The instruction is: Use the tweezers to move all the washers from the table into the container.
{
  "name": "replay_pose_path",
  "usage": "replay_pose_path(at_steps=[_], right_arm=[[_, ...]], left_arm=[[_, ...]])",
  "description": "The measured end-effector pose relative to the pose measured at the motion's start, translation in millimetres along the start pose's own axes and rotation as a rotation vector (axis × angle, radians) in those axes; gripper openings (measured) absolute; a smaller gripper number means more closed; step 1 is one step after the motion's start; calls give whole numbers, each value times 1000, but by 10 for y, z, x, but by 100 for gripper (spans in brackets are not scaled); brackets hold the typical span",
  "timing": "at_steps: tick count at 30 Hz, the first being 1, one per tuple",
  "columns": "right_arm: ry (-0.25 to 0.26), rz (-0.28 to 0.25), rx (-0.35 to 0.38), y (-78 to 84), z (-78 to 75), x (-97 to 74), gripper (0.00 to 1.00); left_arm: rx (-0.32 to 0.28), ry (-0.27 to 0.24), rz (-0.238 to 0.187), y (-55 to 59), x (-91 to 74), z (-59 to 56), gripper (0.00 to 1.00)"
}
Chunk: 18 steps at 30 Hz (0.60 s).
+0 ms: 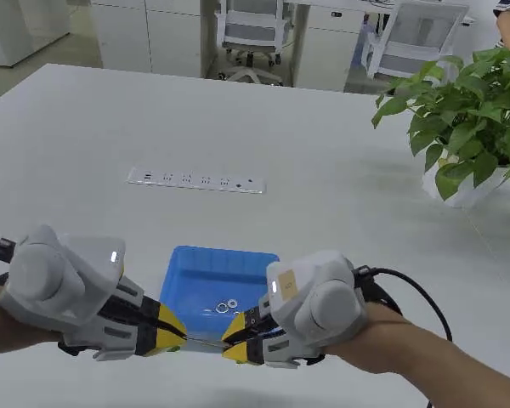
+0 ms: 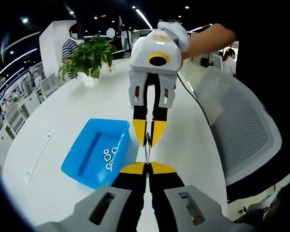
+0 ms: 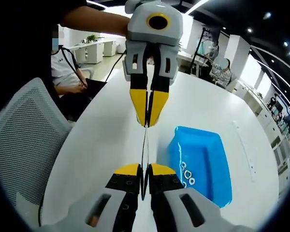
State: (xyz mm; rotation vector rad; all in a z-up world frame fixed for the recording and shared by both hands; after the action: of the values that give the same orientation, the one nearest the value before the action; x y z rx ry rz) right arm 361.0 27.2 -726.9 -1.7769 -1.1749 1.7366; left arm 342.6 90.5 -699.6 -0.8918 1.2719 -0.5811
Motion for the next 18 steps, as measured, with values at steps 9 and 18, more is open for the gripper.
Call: replay_pose_path(at_steps=[9, 18], right_arm=[[-19, 47, 12, 143, 72, 147, 8], [-38, 69, 38, 209, 120, 224, 9]], left_arm=[[-30, 5, 49, 266, 126, -42, 6], [-46, 20, 92, 464, 214, -64, 6]])
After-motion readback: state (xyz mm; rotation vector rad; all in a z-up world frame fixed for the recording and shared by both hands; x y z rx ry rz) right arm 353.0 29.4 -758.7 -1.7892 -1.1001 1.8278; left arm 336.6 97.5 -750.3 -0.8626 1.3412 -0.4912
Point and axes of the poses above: the centre of the closed fingertips' face, and the gripper's own axes: x roughly forward along the fingers, z roughly to its left, y roughly out of its underside, the point moved 3 cm from there along -x, roughly backward along the fingers, and after that the axes turned 6 degrees about -z, right-handed, at the moved point
